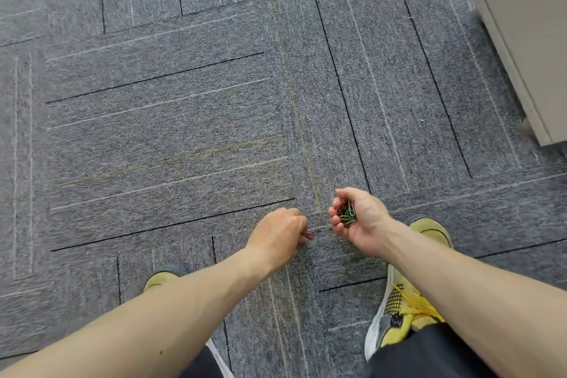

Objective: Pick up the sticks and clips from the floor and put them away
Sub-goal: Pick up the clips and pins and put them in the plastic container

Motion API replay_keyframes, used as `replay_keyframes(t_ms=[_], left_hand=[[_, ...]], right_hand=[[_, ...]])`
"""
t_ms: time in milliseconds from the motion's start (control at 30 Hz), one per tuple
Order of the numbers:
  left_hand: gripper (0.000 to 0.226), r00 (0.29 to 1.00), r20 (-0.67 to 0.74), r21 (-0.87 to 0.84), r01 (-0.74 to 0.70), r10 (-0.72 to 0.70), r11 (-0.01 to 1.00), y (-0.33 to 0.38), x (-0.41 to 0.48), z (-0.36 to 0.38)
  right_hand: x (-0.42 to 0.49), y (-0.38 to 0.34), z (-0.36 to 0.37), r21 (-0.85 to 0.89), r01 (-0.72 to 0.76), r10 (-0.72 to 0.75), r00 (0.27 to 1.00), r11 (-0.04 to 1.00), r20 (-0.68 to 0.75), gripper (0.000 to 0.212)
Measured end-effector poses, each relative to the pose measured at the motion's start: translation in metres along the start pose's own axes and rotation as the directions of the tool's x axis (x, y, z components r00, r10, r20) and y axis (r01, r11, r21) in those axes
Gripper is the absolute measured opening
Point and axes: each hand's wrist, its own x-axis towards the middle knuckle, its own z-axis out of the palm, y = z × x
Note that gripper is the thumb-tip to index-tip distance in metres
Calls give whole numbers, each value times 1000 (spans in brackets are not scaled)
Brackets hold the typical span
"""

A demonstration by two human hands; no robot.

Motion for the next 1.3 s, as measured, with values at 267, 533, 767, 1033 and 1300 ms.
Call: replay_keyframes(t_ms=[267, 533, 767, 1033, 1300], left_hand=[[17, 998, -64, -58, 2, -6, 998, -1, -1, 2], [9, 998, -41, 53, -44, 46, 998, 0, 6, 1], [8, 997, -8, 56, -75, 76, 996, -1, 10, -2], [4, 971, -228, -378, -157, 72, 912, 2, 30, -45], [11, 960, -249, -378, -217, 127, 900, 10, 41, -53]], right_hand=[[-2, -2, -1, -5, 1, -1, 1000, 1000, -5, 29], [-3, -1, 0, -27, 11, -12, 1000, 1000, -6, 30], [-6, -3, 0, -26, 15, -15, 1000, 1000, 2, 32], [-7, -4, 1, 30, -9, 8, 999, 1000, 37, 32], [-6, -8, 6, 173, -39, 16, 991, 984, 132, 22]])
